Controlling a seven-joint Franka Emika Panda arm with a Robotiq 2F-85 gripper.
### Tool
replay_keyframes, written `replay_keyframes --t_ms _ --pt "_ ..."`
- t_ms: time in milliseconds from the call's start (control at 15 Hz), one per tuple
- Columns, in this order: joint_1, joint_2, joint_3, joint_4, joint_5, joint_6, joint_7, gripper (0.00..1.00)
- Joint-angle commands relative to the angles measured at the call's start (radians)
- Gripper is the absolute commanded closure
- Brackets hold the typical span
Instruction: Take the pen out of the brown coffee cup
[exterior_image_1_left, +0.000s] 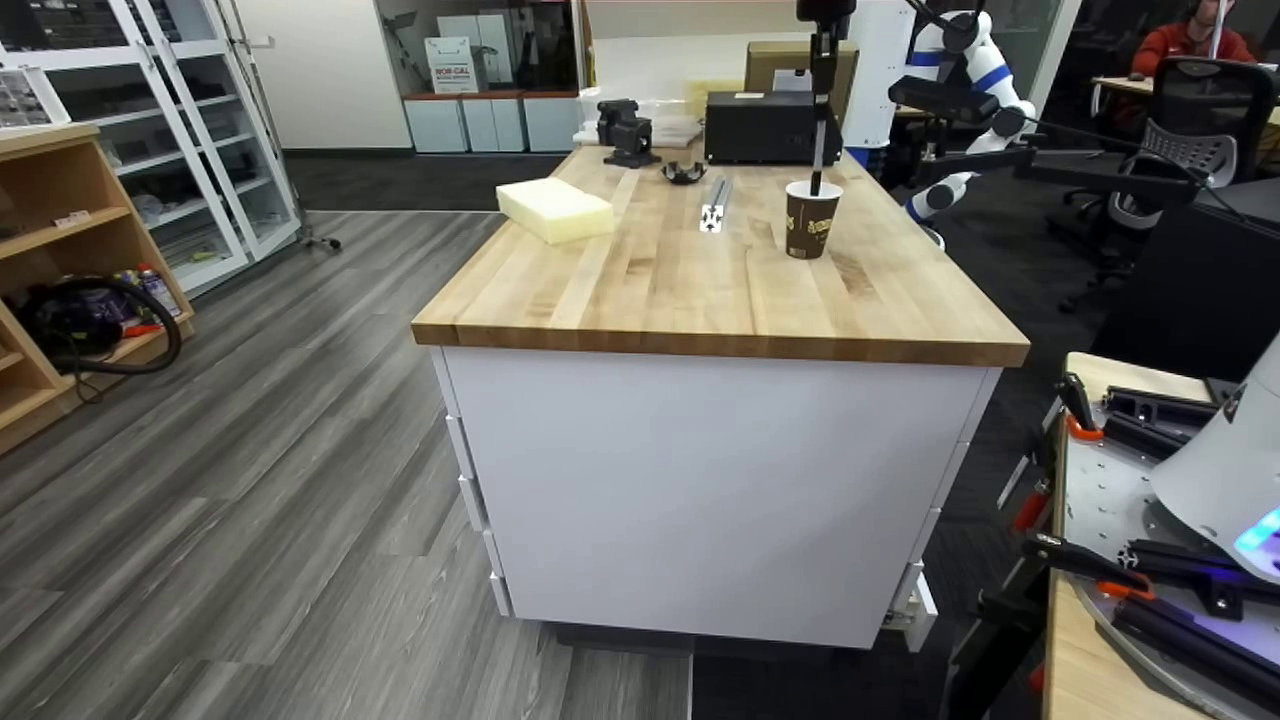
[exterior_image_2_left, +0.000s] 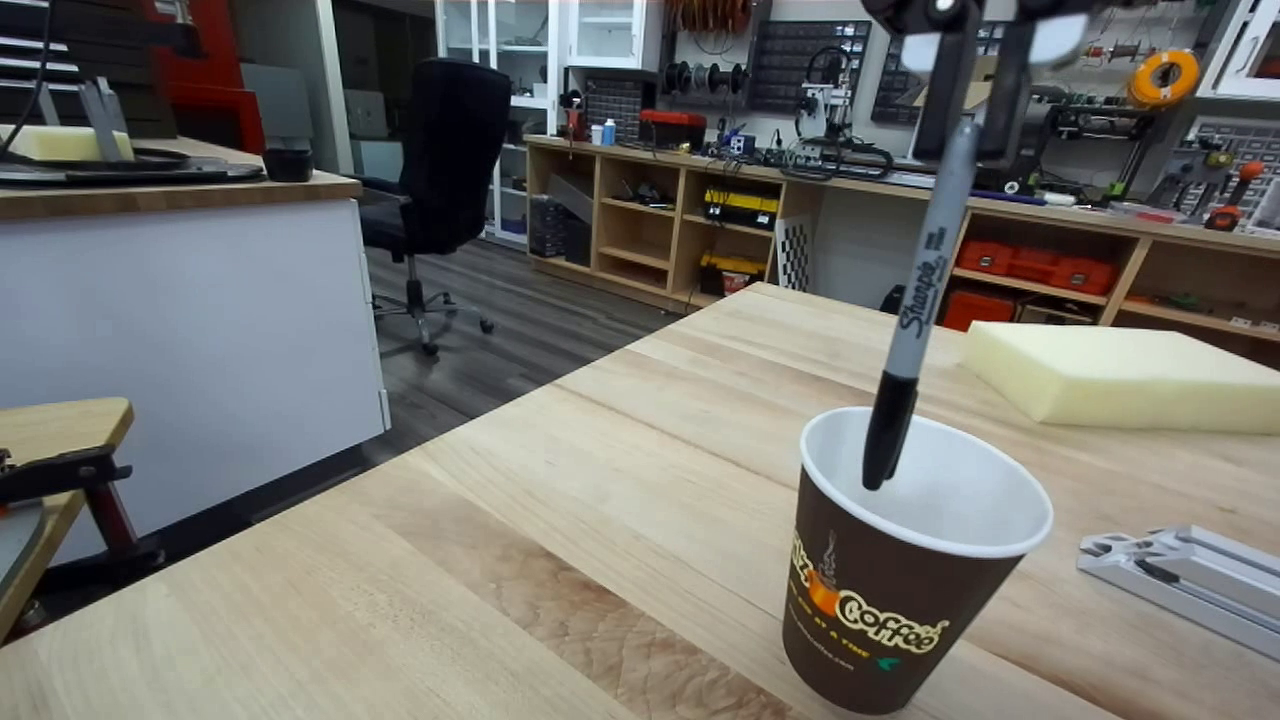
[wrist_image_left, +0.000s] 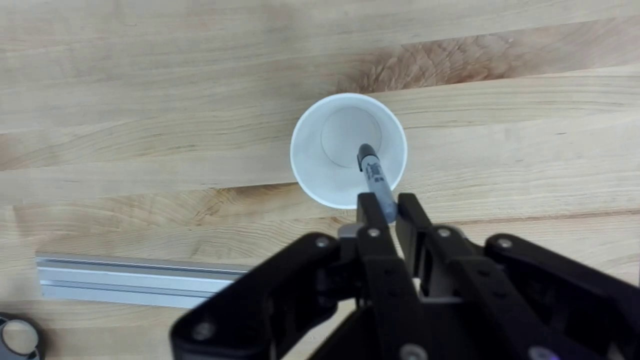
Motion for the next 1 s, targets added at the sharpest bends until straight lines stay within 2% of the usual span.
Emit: replay_keyframes --t_ms 0,400,933 --pt "0.057 -0.101 0.026 -0.09 -0.136 -0.007 0.139 0.93" --pt "0.105 -0.198 0.073 -0.158 -0.255 -0.03 0.25 0.93" --pt "0.14 -0.274 0.095 -0.238 -0.18 0.018 0.196 0.93"
